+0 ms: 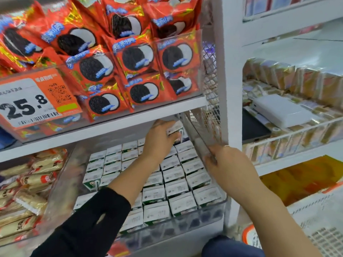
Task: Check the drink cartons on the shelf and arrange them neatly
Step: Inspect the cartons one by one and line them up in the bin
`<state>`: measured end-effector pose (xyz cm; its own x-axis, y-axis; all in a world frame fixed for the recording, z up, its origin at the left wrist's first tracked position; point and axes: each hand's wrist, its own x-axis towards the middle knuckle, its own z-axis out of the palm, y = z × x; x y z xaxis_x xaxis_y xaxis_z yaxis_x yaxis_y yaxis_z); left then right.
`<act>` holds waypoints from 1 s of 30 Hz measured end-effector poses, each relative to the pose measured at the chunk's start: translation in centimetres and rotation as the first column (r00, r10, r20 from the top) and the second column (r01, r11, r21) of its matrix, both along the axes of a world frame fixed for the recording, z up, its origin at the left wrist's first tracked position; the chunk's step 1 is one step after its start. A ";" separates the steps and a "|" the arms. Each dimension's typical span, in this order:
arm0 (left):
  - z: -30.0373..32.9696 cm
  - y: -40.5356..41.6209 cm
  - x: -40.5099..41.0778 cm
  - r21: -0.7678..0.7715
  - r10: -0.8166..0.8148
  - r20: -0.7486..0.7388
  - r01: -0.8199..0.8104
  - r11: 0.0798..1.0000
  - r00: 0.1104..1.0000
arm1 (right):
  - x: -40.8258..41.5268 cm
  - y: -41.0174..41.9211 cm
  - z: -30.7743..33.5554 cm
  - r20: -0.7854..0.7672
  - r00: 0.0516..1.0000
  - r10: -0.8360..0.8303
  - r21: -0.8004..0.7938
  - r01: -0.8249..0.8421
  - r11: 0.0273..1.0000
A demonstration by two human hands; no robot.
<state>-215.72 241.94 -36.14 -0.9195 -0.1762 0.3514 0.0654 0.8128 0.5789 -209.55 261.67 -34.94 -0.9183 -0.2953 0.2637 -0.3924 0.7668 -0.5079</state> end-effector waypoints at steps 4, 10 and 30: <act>-0.9 0.5 -1.1 -0.018 -0.006 0.112 0.008 1.000 0.994 | -0.1 0.1 0.0 0.019 1.000 -0.010 0.041 0.009 0.999; -1.4 0.0 -0.7 0.000 -0.015 0.109 0.015 1.000 0.994 | -0.1 0.1 0.3 0.046 0.999 0.009 0.053 -0.011 0.999; 1.2 0.2 0.0 -0.384 -0.093 0.397 0.257 0.887 0.913 | 0.1 0.0 0.0 -0.002 1.000 -0.017 0.054 0.017 0.998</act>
